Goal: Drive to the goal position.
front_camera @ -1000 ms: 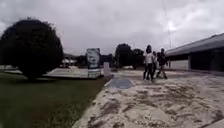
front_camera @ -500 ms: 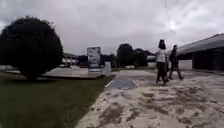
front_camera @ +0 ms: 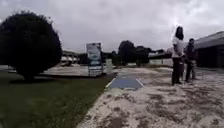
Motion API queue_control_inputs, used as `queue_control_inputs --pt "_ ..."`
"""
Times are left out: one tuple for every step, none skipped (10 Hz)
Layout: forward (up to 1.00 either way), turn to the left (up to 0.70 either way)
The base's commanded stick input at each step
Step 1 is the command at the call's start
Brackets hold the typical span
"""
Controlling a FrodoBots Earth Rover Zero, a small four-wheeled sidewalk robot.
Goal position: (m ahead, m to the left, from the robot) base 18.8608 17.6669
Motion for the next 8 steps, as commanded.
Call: queue_control_inputs --pt "0.50 0.00" --pt "0.50 0.00" --pt "0.50 0.00" --pt "0.50 0.00" --pt "0.50 0.00" --pt "0.50 0.00" --pt "0.50 0.00" --pt "0.50 0.00"
